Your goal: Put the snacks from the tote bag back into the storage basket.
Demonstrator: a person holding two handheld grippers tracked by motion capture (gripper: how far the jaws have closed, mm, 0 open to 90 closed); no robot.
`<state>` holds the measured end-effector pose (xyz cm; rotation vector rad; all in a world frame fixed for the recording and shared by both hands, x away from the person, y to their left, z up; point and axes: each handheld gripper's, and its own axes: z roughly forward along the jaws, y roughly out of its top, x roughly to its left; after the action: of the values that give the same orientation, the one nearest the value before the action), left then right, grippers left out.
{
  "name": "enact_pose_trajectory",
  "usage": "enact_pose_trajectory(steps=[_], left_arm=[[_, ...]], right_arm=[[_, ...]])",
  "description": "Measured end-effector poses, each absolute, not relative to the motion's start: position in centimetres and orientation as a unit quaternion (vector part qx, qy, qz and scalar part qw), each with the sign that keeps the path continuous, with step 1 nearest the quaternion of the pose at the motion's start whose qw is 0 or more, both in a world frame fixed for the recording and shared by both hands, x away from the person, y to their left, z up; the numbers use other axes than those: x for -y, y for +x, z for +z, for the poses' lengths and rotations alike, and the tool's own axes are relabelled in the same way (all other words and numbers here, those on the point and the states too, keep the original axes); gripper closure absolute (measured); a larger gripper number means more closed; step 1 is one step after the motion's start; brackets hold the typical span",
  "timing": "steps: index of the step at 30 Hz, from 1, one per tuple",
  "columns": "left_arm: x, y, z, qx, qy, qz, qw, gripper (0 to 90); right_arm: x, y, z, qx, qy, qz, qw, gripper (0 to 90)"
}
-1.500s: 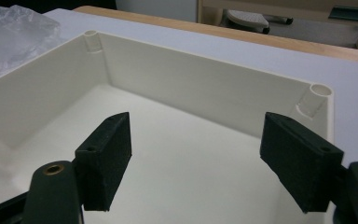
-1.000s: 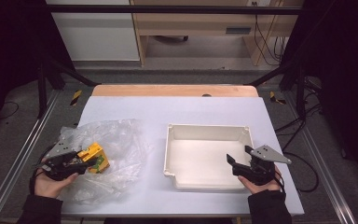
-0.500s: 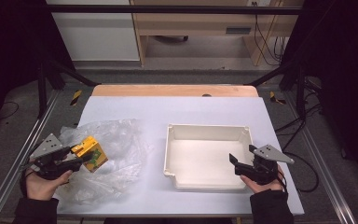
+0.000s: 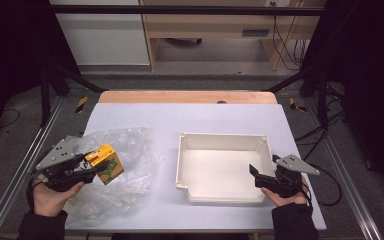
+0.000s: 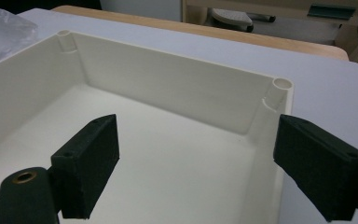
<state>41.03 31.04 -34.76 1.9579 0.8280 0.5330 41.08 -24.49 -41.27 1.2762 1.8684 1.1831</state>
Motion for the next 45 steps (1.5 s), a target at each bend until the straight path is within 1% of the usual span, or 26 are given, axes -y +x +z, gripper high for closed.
enact_pose_trajectory(steps=[21, 45], left_arm=[[-25.4, 42.1, -32.2, -0.282, 0.808, 0.2, 0.477, 50.5], [-16.7, 44.0, -31.5, -0.205, 0.83, 0.162, 0.492, 50.5]], right_arm=[[25.7, 40.4, -41.3, -0.699, 0.479, 0.448, 0.285, 12.5], [25.7, 40.4, -41.3, -0.697, 0.474, 0.456, 0.286, 11.9]])
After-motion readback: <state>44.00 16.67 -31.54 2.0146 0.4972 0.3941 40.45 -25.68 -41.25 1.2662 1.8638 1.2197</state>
